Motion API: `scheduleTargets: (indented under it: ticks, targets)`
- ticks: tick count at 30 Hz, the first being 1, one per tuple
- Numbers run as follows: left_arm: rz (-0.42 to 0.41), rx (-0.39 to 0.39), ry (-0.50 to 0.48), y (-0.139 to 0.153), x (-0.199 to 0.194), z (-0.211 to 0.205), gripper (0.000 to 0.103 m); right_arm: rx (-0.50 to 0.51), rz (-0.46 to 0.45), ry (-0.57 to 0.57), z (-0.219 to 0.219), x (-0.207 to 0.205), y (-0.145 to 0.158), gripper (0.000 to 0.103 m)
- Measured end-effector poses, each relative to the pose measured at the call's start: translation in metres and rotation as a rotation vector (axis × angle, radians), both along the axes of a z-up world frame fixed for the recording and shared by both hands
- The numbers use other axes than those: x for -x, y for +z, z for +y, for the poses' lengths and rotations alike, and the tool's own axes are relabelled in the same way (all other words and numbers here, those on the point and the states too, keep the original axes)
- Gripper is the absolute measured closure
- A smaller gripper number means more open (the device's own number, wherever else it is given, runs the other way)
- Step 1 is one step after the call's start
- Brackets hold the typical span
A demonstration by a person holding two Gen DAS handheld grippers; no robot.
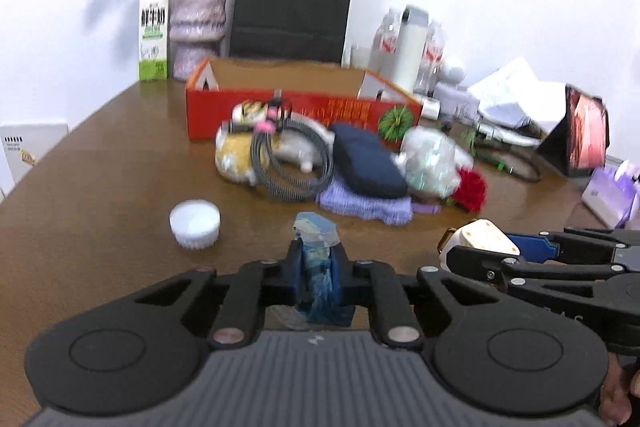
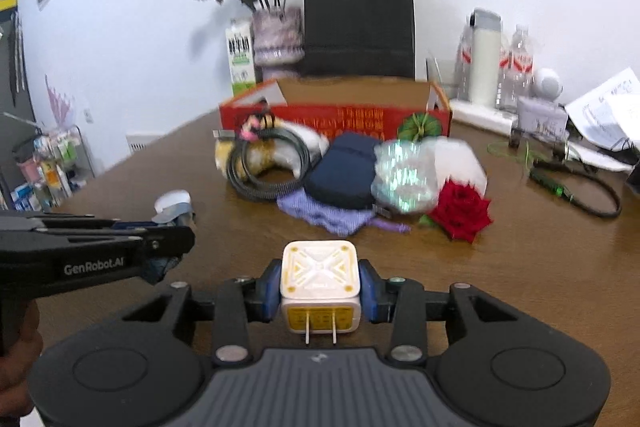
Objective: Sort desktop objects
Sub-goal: 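Carry both items into the cardboard box and open both tools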
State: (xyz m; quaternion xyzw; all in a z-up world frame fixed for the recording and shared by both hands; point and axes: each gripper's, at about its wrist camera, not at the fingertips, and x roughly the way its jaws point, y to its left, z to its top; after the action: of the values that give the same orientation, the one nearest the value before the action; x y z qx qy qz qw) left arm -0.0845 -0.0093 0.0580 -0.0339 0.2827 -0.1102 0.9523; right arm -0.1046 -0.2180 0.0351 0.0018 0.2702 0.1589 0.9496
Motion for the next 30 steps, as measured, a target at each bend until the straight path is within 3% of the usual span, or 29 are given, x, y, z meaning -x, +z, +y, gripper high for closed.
scheduleTargets:
  ticks: [4, 7, 11, 14, 17, 21, 22, 24, 28, 30]
  targets:
    - [-0.028, 0.042, 0.002, 0.030, -0.024, 0.006, 0.088, -0.049, -0.052, 0.002, -0.013, -0.024, 0.031, 0.066]
    - [-0.033, 0.067, 0.043, 0.057, -0.071, 0.014, 0.088, -0.043, -0.119, -0.001, -0.019, -0.060, 0.053, 0.066]
    - [-0.045, 0.101, 0.085, 0.092, -0.153, 0.025, 0.087, -0.056, -0.115, 0.020, -0.023, -0.143, 0.083, 0.066]
    - [-0.006, 0.036, 0.095, 0.104, -0.234, 0.021, 0.087, -0.034, -0.100, -0.012, -0.020, -0.225, 0.096, 0.066]
    - [0.064, -0.042, 0.113, 0.088, -0.312, 0.012, 0.087, 0.012, -0.031, -0.060, -0.012, -0.314, 0.093, 0.066]
    - [0.204, -0.200, 0.102, 0.039, -0.407, -0.001, 0.087, 0.089, 0.113, -0.113, 0.003, -0.413, 0.062, 0.066]
    - [0.240, -0.210, 0.133, 0.030, -0.424, 0.002, 0.087, 0.100, 0.153, -0.118, 0.005, -0.431, 0.053, 0.066]
    - [0.296, -0.191, 0.139, 0.014, -0.451, 0.007, 0.087, 0.129, 0.212, -0.110, 0.010, -0.458, 0.035, 0.066]
    - [0.330, -0.267, 0.159, -0.011, -0.472, 0.009, 0.084, 0.189, 0.272, -0.137, 0.018, -0.487, 0.009, 0.065]
    - [0.365, -0.261, 0.166, -0.019, -0.478, 0.011, 0.073, 0.213, 0.281, -0.146, 0.020, -0.488, 0.002, 0.066]
